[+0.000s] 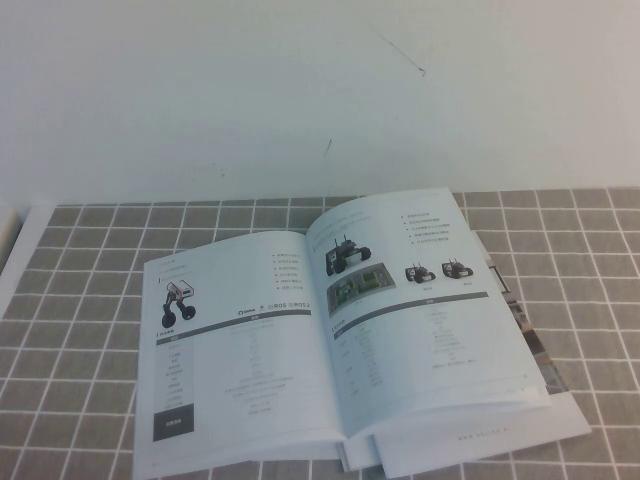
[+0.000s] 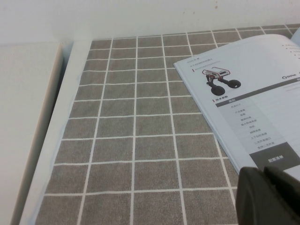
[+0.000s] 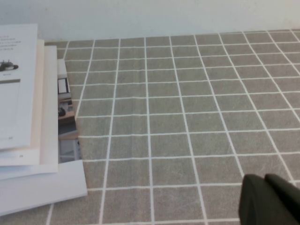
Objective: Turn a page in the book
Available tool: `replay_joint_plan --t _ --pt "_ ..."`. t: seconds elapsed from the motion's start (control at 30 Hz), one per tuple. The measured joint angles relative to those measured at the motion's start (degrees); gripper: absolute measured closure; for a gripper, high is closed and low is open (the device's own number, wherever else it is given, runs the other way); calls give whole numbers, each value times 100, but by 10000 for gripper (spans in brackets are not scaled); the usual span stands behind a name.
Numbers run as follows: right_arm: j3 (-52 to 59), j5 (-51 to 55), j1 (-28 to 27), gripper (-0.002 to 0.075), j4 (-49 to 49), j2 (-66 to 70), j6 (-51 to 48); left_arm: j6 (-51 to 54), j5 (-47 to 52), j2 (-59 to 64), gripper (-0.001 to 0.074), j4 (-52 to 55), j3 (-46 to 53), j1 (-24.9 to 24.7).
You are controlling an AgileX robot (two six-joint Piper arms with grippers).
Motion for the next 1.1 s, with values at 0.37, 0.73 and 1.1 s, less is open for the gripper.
replay_joint_plan --t 0.37,0.73,1.1 --pt "0 -12 0 729 -73 0 -139 64 0 0 739 160 0 0" --pt "61 -2656 0 729 -482 0 -178 281 -1323 0 739 337 36 0" --pt "53 -6140 0 729 -568 -4 -125 384 -4951 0 739 523 36 0"
